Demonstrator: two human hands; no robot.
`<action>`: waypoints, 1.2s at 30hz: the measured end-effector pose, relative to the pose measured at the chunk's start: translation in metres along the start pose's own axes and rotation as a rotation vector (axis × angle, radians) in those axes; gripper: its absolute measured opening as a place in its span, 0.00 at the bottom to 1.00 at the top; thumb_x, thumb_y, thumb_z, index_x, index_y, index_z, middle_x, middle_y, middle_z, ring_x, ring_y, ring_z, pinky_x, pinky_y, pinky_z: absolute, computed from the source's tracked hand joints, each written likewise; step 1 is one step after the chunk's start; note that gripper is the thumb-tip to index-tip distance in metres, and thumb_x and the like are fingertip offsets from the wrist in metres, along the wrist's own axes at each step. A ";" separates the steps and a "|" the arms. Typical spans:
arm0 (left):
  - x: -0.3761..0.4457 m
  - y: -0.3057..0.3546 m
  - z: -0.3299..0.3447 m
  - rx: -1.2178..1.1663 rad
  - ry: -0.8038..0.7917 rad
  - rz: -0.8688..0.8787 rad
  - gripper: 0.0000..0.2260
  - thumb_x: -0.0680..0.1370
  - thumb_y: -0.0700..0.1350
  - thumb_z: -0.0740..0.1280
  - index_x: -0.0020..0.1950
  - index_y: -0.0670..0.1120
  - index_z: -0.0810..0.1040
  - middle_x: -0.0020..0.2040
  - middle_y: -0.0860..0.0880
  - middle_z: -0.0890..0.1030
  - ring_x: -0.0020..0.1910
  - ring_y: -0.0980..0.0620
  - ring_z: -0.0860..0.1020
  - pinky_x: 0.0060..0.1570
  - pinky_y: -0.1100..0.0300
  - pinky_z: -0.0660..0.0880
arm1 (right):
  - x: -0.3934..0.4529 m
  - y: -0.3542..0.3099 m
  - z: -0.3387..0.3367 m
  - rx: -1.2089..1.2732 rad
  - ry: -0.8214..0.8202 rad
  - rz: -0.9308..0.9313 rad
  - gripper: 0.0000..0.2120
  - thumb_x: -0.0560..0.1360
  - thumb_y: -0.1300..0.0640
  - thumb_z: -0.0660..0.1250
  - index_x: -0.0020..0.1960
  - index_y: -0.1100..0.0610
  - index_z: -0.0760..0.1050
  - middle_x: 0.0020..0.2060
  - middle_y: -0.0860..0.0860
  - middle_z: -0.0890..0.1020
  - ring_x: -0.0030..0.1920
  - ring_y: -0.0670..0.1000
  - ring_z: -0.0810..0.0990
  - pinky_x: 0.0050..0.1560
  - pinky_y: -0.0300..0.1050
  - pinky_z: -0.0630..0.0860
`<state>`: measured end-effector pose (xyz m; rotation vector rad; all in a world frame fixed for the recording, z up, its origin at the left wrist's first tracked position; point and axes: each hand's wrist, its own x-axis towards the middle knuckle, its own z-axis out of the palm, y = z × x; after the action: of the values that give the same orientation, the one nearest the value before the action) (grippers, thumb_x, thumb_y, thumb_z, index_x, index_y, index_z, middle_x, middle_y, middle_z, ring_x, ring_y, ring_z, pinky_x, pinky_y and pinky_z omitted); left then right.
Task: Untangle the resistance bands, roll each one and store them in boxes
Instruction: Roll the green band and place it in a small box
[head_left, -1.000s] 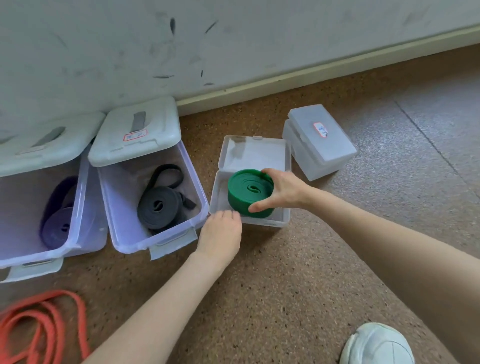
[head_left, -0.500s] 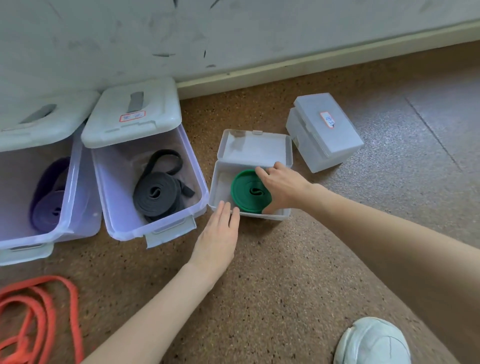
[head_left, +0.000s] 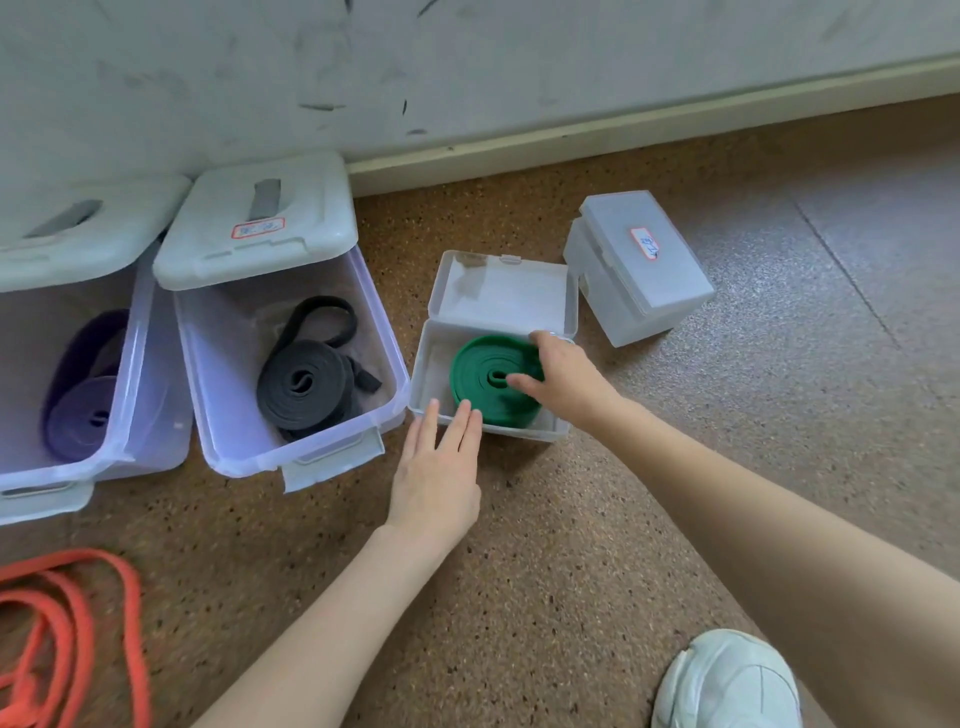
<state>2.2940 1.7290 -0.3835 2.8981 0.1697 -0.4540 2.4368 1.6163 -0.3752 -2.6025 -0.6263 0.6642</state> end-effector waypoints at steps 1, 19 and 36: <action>0.002 -0.002 -0.003 -0.042 0.022 0.004 0.28 0.80 0.45 0.56 0.77 0.45 0.48 0.78 0.48 0.49 0.77 0.46 0.44 0.74 0.52 0.42 | -0.005 0.002 0.000 -0.087 0.062 -0.043 0.21 0.77 0.54 0.63 0.66 0.62 0.64 0.61 0.59 0.74 0.60 0.59 0.73 0.54 0.50 0.71; 0.075 -0.017 0.001 -0.055 -0.022 0.067 0.30 0.81 0.52 0.52 0.76 0.41 0.42 0.78 0.43 0.44 0.77 0.49 0.44 0.73 0.55 0.43 | -0.014 0.020 0.028 -0.408 0.095 -0.264 0.29 0.77 0.57 0.55 0.74 0.66 0.52 0.74 0.61 0.58 0.74 0.57 0.57 0.73 0.48 0.53; 0.000 0.011 0.008 -0.229 0.242 -0.047 0.21 0.78 0.43 0.60 0.71 0.41 0.65 0.67 0.43 0.68 0.65 0.46 0.66 0.63 0.54 0.66 | -0.041 0.042 -0.025 -0.493 -0.037 -0.290 0.21 0.75 0.62 0.60 0.68 0.53 0.68 0.69 0.52 0.68 0.69 0.57 0.62 0.66 0.55 0.65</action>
<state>2.2932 1.7169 -0.3888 2.7184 0.3052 -0.0818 2.4312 1.5549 -0.3592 -2.8462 -1.2891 0.5134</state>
